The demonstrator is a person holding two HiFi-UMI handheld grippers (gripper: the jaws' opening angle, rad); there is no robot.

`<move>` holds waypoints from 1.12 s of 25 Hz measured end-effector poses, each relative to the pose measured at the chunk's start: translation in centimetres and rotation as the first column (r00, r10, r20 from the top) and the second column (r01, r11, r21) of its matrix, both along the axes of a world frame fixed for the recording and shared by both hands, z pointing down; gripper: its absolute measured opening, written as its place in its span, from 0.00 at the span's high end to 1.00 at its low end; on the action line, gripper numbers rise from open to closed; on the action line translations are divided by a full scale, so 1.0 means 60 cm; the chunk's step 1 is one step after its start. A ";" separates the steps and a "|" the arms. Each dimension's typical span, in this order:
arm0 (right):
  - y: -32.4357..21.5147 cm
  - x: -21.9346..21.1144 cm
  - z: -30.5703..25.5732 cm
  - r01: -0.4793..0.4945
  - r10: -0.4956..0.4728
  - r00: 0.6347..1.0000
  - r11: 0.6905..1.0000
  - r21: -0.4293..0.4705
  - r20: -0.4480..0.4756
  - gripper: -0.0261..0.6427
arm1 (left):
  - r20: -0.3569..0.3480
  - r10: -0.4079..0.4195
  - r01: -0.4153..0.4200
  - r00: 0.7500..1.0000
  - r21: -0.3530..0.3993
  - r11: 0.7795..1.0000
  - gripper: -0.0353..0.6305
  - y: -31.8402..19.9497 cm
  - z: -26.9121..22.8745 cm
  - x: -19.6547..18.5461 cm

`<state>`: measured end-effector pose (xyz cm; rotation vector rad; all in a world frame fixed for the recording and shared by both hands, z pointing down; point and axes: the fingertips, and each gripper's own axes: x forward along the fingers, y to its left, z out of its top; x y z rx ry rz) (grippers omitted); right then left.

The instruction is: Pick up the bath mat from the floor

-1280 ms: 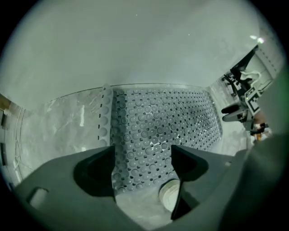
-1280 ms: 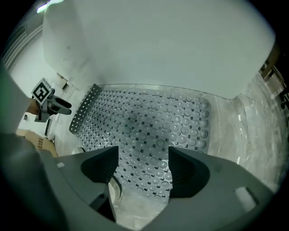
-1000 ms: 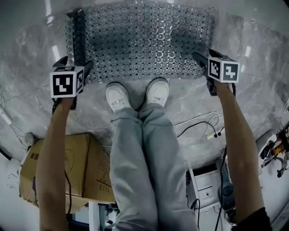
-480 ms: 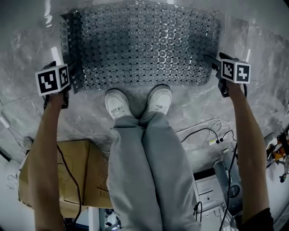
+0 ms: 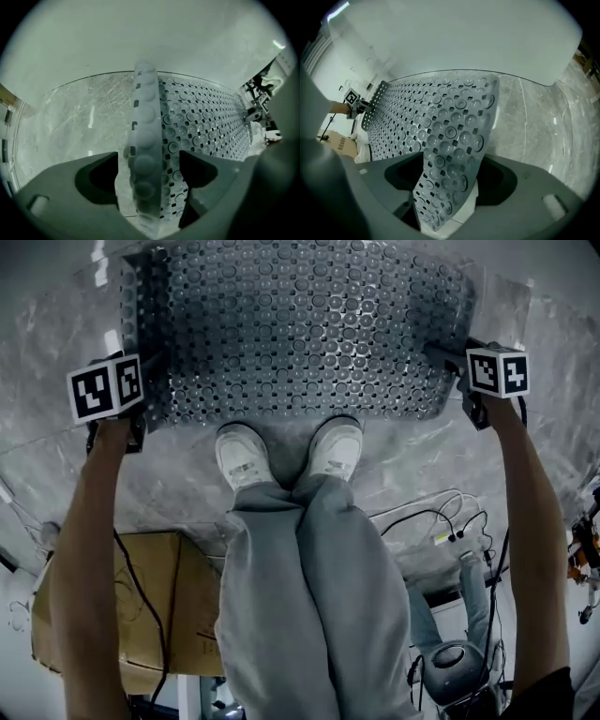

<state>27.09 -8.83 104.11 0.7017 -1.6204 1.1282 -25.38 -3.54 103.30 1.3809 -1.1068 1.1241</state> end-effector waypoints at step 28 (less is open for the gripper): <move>-0.005 -0.063 -0.063 -0.185 0.185 0.982 0.983 -0.022 0.028 0.92 | -0.081 0.002 0.000 0.997 0.021 1.000 0.91 -0.010 -0.085 0.071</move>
